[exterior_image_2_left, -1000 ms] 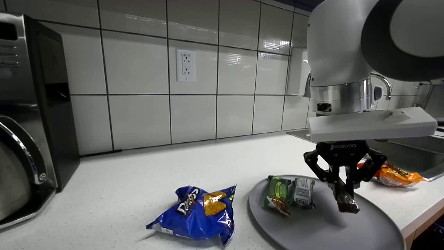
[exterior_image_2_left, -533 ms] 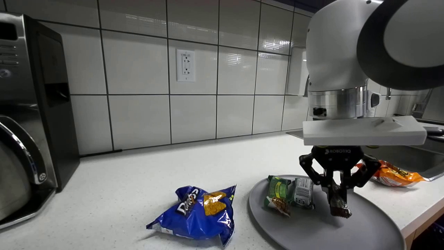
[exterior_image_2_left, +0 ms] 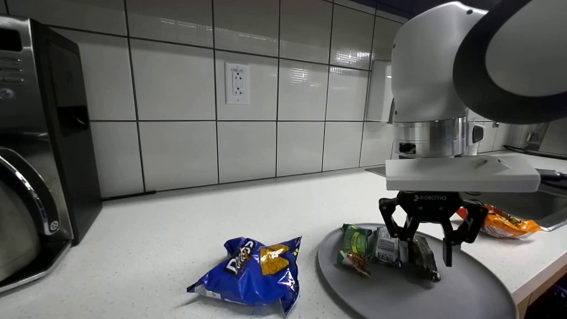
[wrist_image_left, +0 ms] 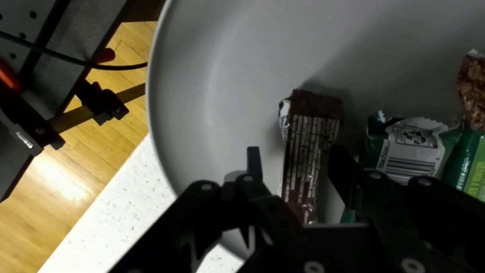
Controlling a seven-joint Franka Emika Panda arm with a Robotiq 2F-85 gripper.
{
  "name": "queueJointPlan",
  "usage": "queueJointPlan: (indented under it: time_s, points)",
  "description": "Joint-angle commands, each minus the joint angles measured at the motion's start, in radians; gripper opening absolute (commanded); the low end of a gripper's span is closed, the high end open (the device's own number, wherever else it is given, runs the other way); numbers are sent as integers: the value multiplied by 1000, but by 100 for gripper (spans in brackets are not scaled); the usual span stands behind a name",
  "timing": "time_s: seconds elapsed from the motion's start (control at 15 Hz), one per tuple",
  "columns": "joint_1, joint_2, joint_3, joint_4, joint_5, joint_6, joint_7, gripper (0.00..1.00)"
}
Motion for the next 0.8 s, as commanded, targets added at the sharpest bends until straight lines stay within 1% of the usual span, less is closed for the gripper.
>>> queueJointPlan:
  time_s: [0.0, 0.13, 0.2, 0.73]
  points:
    - [-2, -10, -5, -6, 3, 14, 12, 82]
    - [-3, -18, -7, -6, -4, 11, 7, 98]
    - [-4, -25, -9, -7, -11, 8, 0, 100]
    - [-13, -83, -13, -17, -48, -12, -45, 100]
